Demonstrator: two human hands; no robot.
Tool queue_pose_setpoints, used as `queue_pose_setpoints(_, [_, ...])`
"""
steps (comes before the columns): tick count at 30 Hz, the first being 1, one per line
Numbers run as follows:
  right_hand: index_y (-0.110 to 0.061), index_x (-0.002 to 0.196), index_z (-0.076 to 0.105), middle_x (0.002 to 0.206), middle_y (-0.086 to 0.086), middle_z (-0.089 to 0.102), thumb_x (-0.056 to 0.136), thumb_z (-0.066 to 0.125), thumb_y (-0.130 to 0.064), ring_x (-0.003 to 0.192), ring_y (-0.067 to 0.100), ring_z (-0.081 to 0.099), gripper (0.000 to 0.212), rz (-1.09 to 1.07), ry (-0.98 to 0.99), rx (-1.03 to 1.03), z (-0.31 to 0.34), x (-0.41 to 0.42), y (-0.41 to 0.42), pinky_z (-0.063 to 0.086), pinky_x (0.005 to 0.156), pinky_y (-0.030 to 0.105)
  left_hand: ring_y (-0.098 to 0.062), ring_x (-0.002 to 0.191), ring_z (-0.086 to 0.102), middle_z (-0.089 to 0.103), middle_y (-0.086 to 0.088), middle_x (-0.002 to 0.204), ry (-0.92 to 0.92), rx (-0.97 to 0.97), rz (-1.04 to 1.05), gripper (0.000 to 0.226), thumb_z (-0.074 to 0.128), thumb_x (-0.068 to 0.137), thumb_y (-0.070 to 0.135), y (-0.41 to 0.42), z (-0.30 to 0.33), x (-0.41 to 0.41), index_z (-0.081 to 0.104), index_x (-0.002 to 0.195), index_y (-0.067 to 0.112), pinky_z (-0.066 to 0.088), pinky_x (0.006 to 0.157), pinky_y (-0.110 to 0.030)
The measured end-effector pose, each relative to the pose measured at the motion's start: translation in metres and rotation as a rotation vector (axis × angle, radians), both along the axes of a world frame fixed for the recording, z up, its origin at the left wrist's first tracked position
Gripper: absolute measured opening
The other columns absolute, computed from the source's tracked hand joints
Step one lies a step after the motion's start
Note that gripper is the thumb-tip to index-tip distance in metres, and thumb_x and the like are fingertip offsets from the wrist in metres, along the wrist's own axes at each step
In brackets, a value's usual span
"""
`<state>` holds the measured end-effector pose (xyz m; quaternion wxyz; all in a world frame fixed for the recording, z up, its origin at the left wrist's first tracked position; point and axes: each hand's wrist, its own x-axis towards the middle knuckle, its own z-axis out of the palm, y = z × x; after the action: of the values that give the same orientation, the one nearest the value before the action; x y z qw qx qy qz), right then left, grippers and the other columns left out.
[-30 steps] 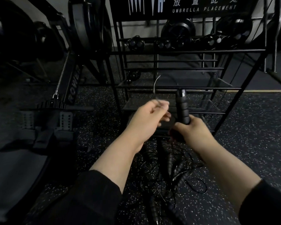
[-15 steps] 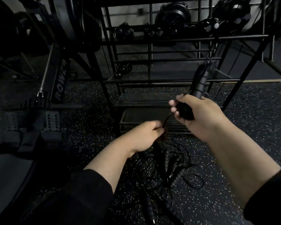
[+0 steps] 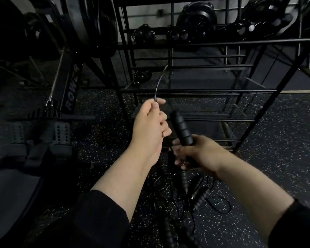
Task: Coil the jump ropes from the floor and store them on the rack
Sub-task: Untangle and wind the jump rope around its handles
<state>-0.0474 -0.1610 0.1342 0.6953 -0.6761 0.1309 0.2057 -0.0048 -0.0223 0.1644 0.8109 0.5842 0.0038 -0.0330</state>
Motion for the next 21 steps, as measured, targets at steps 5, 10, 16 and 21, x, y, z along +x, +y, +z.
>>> queue_pose_setpoints(5, [-0.006, 0.109, 0.063, 0.104, 0.021, 0.074, 0.090, 0.075, -0.007, 0.068, 0.018, 0.064, 0.022, 0.148, -0.082, -0.212, -0.013, 0.002, 0.011, 0.054, 0.053, 0.025, -0.008, 0.050, 0.026, 0.036, 0.005, 0.061, 0.025, -0.173, -0.024, 0.026, 0.030, 0.113, 0.020, 0.005, 0.017, -0.002, 0.055, 0.106, 0.017, 0.026, 0.050, -0.025])
queue_pose_setpoints(10, [-0.007, 0.099, 0.059, 0.075, 0.013, 0.076, 0.090, 0.067, 0.001, 0.056, 0.022, 0.060, 0.014, 0.013, -0.150, -0.308, -0.011, 0.009, 0.010, 0.047, 0.056, 0.035, -0.013, 0.062, 0.050, 0.052, 0.002, 0.071, -0.006, -0.013, -0.008, 0.028, 0.036, 0.112, 0.025, 0.015, 0.019, 0.005, 0.064, 0.115, 0.018, 0.046, 0.061, -0.028])
queue_pose_setpoints(16, [-0.008, 0.101, 0.066, 0.080, 0.010, 0.078, 0.090, 0.068, -0.004, 0.075, 0.024, 0.075, 0.012, -0.232, -0.261, -0.194, 0.012, 0.015, -0.005, 0.059, 0.075, 0.038, -0.029, 0.108, 0.069, 0.076, -0.007, 0.111, 0.086, 0.665, -0.314, 0.028, 0.050, 0.100, 0.013, 0.016, -0.004, 0.001, 0.071, 0.115, 0.026, 0.052, 0.102, -0.053])
queue_pose_setpoints(21, [-0.006, 0.110, 0.061, 0.081, 0.015, 0.075, 0.095, 0.064, -0.003, 0.068, 0.025, 0.063, 0.015, -0.276, -0.209, 0.091, 0.029, 0.013, -0.012, 0.054, 0.067, 0.037, -0.015, 0.082, 0.064, 0.074, -0.007, 0.098, 0.007, 0.970, -0.626, 0.016, 0.055, 0.103, 0.019, 0.008, -0.027, -0.005, 0.070, 0.105, 0.014, 0.048, 0.075, -0.032])
